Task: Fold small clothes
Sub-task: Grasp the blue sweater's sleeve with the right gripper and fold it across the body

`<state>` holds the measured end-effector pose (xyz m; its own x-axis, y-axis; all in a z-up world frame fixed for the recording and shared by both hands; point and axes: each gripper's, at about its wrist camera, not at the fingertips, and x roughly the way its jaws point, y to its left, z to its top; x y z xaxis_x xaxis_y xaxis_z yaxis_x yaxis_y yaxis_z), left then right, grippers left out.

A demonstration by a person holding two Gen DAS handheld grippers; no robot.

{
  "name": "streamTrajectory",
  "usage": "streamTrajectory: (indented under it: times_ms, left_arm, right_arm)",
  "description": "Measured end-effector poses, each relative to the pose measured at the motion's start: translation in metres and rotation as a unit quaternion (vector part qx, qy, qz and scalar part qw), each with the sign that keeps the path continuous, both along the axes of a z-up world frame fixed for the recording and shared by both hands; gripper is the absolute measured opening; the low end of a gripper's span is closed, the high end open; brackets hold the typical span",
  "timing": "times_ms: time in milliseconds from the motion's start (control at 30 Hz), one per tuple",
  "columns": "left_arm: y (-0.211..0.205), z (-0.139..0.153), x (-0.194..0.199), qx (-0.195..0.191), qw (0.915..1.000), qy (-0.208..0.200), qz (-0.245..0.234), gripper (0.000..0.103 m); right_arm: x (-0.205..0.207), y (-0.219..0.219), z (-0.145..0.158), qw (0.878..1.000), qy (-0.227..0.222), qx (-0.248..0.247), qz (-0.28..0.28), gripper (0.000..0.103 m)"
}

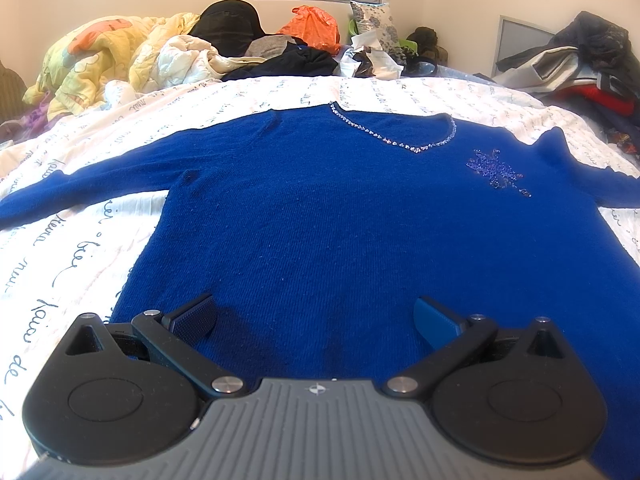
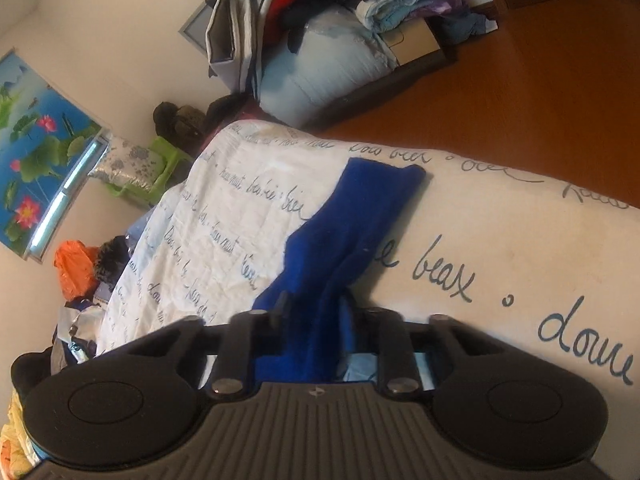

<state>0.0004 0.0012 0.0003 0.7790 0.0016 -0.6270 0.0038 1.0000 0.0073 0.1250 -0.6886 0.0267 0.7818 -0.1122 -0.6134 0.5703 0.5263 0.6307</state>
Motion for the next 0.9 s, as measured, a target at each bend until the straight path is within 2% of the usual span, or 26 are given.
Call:
streamTrajectory:
  times_ms: [100, 133, 200, 267, 300, 367, 433, 467, 500, 533, 567, 600, 667, 733, 767, 833, 900]
  left_arm:
    - [0.0, 0.0, 0.0, 0.0, 1.0, 0.0, 0.0, 0.103]
    - [0.0, 0.0, 0.0, 0.0, 1.0, 0.0, 0.0, 0.103]
    - [0.0, 0.0, 0.0, 0.0, 1.0, 0.0, 0.0, 0.103]
    - [0.001, 0.0, 0.0, -0.001, 1.0, 0.0, 0.0, 0.103]
    - [0.001, 0.0, 0.0, -0.001, 1.0, 0.0, 0.0, 0.103]
    - [0.001, 0.0, 0.001, -0.001, 1.0, 0.0, -0.001, 0.103]
    - [0.001, 0.0, 0.001, -0.001, 1.0, 0.0, -0.002, 0.103]
    - [0.001, 0.0, 0.001, -0.002, 1.0, 0.0, -0.004, 0.103]
    - [0.002, 0.001, 0.001, -0.004, 1.0, 0.001, -0.009, 0.103]
    - [0.004, 0.002, 0.002, -0.009, 0.9998, 0.004, -0.017, 0.103]
    - [0.008, 0.005, 0.002, -0.018, 0.9994, 0.009, -0.027, 0.103]
    - [0.012, 0.01, 0.003, -0.033, 0.9987, 0.013, -0.037, 0.102]
    - [0.028, 0.024, 0.006, -0.1, 0.9936, 0.007, -0.052, 0.103]
    - [0.042, 0.04, 0.024, -0.168, 0.9842, 0.0, -0.057, 0.103]
    - [0.046, 0.045, 0.038, -0.188, 0.9806, 0.003, -0.056, 0.103]
    - [0.049, 0.049, 0.075, -0.211, 0.9763, 0.015, -0.047, 0.099]
    - [0.049, 0.045, 0.109, -0.213, 0.9761, 0.032, -0.029, 0.093]
  right_arm:
    - [-0.001, 0.014, 0.015, 0.999, -0.005, -0.041, -0.004, 0.005]
    - [-0.001, 0.029, 0.027, 0.998, -0.021, -0.059, 0.011, 0.005]
    - [0.003, 0.081, 0.058, 0.99, -0.059, -0.101, 0.073, 0.005]
    - [0.001, 0.158, 0.089, 0.971, -0.108, -0.135, 0.164, 0.005]
    - [-0.001, 0.202, 0.099, 0.956, -0.13, -0.143, 0.22, 0.005]
    - [-0.012, 0.295, 0.111, 0.918, -0.155, -0.168, 0.324, 0.006]
    - [-0.021, 0.385, 0.101, 0.87, -0.143, -0.192, 0.431, 0.031]
    - [-0.026, 0.423, 0.09, 0.848, -0.119, -0.214, 0.469, 0.072]
    - [-0.033, 0.451, 0.077, 0.836, -0.1, -0.241, 0.482, 0.091]
    - [-0.043, 0.467, 0.066, 0.829, -0.096, -0.265, 0.483, 0.091]
    - [-0.054, 0.475, 0.058, 0.825, -0.098, -0.274, 0.485, 0.091]
    - [-0.065, 0.476, 0.054, 0.827, -0.105, -0.262, 0.485, 0.091]
    - [-0.088, 0.466, 0.049, 0.841, -0.127, -0.226, 0.476, 0.091]
    - [-0.103, 0.448, 0.046, 0.855, -0.125, -0.229, 0.449, 0.091]
    - [-0.106, 0.44, 0.043, 0.861, -0.121, -0.237, 0.433, 0.091]
    - [-0.11, 0.427, 0.034, 0.87, -0.108, -0.249, 0.412, 0.091]
    - [-0.108, 0.422, 0.021, 0.877, -0.091, -0.24, 0.407, 0.091]
